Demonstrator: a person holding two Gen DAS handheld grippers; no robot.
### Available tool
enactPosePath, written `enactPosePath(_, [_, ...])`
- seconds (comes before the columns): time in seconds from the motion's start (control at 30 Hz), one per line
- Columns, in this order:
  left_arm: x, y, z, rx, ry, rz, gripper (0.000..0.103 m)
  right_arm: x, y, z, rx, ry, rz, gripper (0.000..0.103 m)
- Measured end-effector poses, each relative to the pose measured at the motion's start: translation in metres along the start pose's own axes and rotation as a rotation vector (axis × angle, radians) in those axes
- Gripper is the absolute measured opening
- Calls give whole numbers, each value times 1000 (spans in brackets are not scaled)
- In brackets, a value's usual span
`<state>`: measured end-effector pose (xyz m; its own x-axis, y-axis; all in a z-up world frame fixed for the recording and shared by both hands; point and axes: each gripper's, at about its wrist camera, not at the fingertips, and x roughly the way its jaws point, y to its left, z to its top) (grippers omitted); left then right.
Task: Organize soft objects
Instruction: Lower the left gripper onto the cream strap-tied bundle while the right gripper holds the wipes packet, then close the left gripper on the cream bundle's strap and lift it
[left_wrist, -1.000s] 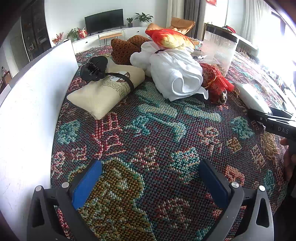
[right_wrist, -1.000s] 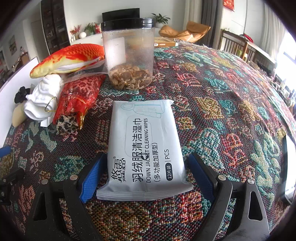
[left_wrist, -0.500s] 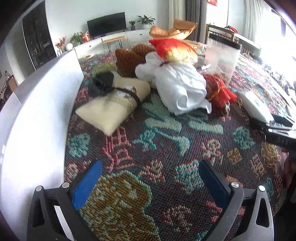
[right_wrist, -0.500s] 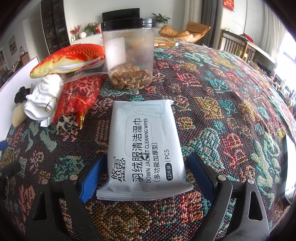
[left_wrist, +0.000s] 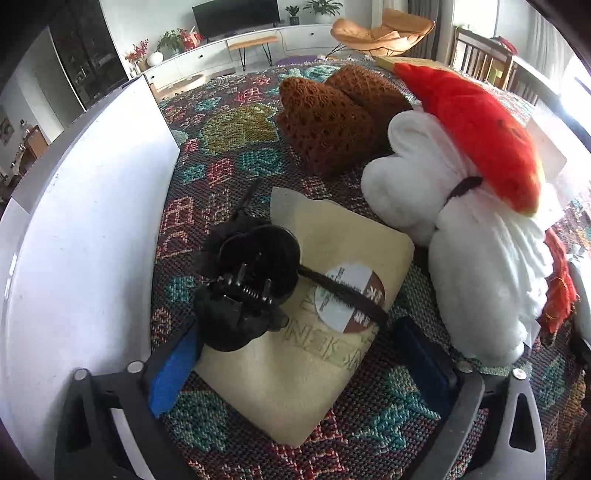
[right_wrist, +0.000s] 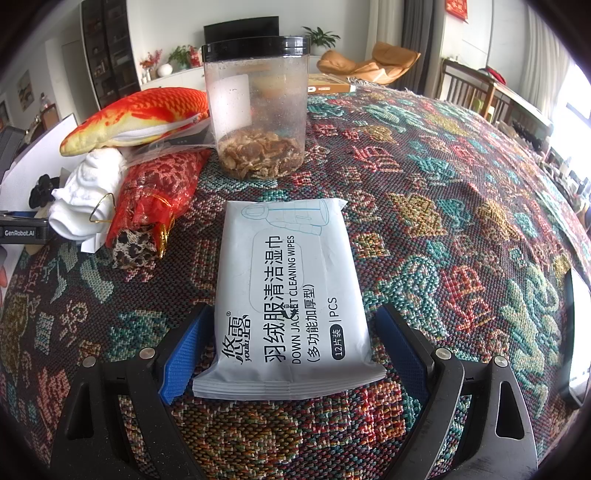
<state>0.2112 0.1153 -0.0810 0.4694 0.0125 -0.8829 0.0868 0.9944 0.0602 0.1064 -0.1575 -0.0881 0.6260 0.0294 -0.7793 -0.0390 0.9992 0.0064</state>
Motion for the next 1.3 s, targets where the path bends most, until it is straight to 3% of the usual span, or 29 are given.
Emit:
enactPosePath(0.03, [-7,0,-5,0,-17,-10,68,0,0,0,0,0,0,91])
enactPosePath(0.1, [-22,-1,-19,-19,-14,-49,65,0,0,0,0,0,1,91])
enactPosePath(0.3, [-78,-18,-92,-73,-30,-286,67,0,-1,1,0,0,0,92])
enactPosePath(0.33, [-82,-22,-100,-64,-40,-291,68,0,0,0,0,0,0,92])
enactPosePath(0.47, [-79,-36,-112,9,-57,-192,79,0,0,0,0,0,0,92])
enactPosePath(0.6, [-68,-46,-106,61,-74,-239,91,0,0,0,0,0,0,92])
enactPosePath(0.8, [-49,-58,-104,96,-103,-145,102,0,0,0,0,0,0,92])
enactPosePath(1.3, [-47,-58,-105,92,-117,-136,103,0,0,0,0,0,1,92])
